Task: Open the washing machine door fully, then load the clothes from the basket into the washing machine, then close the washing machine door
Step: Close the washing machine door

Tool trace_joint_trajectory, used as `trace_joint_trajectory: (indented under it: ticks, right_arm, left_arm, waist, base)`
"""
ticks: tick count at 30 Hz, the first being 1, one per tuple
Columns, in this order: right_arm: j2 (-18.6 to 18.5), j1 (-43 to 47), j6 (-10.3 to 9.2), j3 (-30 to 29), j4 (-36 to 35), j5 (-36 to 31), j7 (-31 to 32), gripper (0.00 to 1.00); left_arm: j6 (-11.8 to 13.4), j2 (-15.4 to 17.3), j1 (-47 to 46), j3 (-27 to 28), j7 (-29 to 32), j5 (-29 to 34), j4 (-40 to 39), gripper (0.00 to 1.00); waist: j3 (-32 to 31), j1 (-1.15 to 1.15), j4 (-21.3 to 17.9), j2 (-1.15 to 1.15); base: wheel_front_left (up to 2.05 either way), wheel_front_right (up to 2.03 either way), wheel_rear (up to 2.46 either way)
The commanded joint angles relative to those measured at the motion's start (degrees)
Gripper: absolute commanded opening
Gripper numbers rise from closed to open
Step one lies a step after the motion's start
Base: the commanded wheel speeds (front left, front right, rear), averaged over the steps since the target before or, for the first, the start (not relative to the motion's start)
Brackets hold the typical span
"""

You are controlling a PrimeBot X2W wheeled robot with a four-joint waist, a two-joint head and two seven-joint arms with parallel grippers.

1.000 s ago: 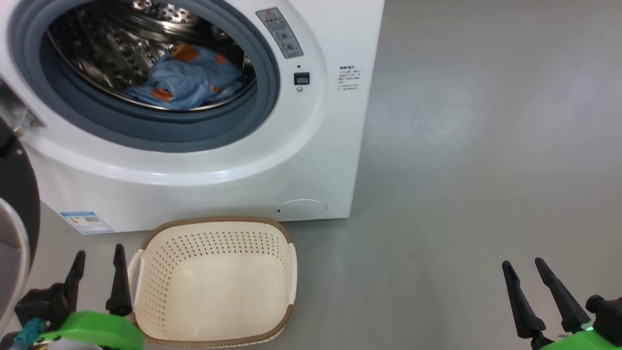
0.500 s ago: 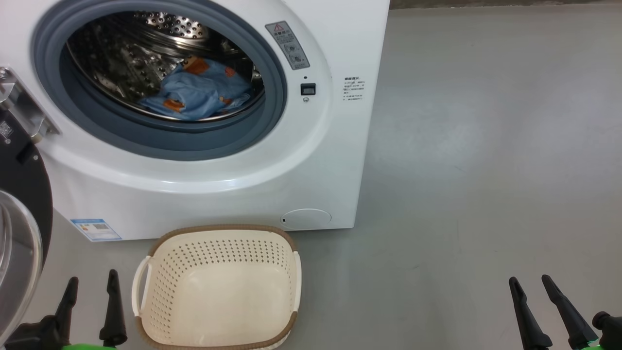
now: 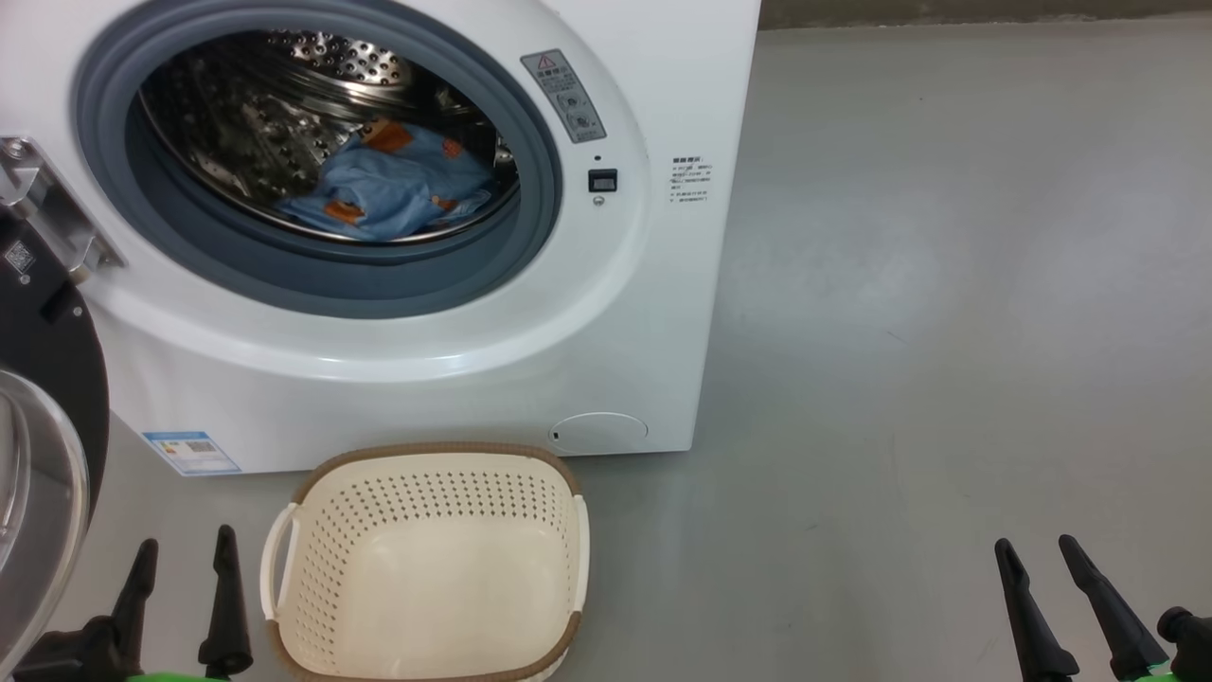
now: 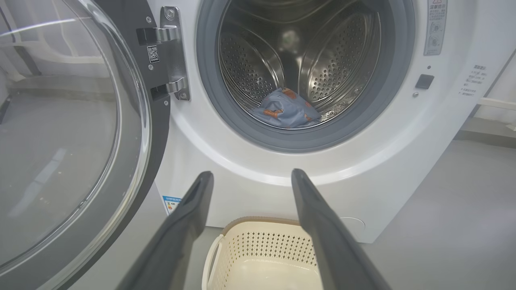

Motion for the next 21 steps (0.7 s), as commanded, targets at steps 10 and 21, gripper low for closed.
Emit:
trace_joint_trajectory:
  ticks: [10, 21]
  right_arm:
    - [-1.1, 0.1, 0.09, 0.8, -1.5, 0.2, -0.3, 1.0]
    - [-1.2, -0.2, 0.09, 0.7, -1.6, 0.3, -0.3, 1.0]
  left_arm:
    - [-0.1, 0.9, -0.7, 1.7, -0.4, 0.1, -1.5, 1.0]
    - [-0.1, 1.0, -0.5, 1.3, -0.4, -0.9, -2.5, 1.0]
  waist:
    - [0.1, 0.0, 0.4, 0.0]
    - [0.6, 0.0, 0.6, 0.0]
  base:
    - [-0.35, 0.35, 0.0]
    - [-1.23, 1.23, 0.0]
